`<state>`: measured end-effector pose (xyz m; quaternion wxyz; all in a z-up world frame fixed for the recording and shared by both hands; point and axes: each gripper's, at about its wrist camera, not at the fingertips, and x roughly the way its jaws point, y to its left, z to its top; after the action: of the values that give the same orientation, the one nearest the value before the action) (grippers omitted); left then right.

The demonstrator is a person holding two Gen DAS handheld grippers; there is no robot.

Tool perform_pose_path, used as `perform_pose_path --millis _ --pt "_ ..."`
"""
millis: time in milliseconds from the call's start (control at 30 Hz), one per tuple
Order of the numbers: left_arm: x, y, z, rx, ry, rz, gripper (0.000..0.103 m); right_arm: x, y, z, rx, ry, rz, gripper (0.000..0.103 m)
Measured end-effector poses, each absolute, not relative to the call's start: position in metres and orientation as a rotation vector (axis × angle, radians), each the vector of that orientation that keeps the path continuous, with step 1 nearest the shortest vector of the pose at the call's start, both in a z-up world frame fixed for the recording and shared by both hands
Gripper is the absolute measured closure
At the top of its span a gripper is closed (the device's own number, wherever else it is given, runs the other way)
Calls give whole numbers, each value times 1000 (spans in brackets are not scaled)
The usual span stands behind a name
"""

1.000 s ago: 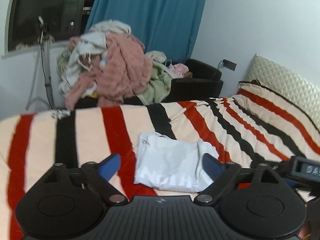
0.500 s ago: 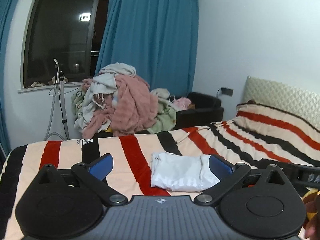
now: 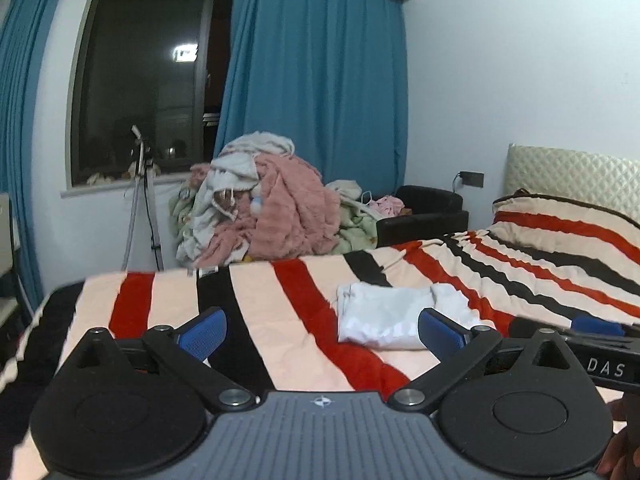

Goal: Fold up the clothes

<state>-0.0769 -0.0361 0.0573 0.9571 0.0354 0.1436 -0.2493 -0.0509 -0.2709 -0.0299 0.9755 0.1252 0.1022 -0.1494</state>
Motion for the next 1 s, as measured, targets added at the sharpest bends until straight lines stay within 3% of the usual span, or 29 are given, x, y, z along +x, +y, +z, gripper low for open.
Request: perform_pose_path --millis 1000 --pt "-61 -33 41 56 347 -465 0 -32 -263 -47 213 296 -352 8"
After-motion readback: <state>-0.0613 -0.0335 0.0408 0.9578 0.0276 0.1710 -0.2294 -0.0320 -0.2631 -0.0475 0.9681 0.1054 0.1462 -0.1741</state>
